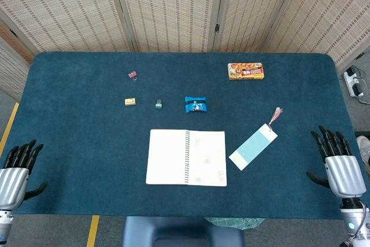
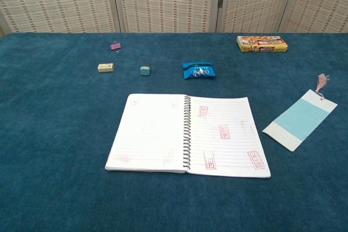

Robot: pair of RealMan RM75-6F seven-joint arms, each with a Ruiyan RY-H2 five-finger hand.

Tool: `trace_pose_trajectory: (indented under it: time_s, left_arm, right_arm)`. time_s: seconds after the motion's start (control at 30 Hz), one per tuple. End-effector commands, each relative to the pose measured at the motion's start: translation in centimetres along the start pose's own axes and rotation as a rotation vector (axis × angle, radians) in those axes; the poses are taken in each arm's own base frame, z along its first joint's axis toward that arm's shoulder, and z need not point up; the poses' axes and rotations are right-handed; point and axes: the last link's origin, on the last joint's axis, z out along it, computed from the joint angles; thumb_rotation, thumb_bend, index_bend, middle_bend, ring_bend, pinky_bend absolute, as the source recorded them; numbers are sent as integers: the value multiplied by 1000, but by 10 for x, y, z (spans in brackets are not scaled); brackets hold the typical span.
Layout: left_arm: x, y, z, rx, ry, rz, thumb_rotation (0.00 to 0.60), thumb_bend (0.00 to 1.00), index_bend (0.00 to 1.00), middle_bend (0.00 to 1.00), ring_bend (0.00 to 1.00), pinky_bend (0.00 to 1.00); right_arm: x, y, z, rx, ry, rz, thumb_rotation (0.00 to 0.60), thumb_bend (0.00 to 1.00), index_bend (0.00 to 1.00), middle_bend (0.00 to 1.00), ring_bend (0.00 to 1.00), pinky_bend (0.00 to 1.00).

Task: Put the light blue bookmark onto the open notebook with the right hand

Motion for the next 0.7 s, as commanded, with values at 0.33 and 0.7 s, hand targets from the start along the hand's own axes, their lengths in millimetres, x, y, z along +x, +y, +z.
trace_pose_trajectory:
  time_s: [0.33,0.7]
  left_arm:
    - [1,0,-1,4,-14,-42,600,236,31,0,0,0]
    - [0,-5,1,11,-42,-44,600,231,3,0,0,0]
  right_arm:
    - [-10,-3,6,23,-81,-54,600,0,13,0,0,0]
    - [-7,-33,78,140,-320,-271,600,69,270,0,0,0]
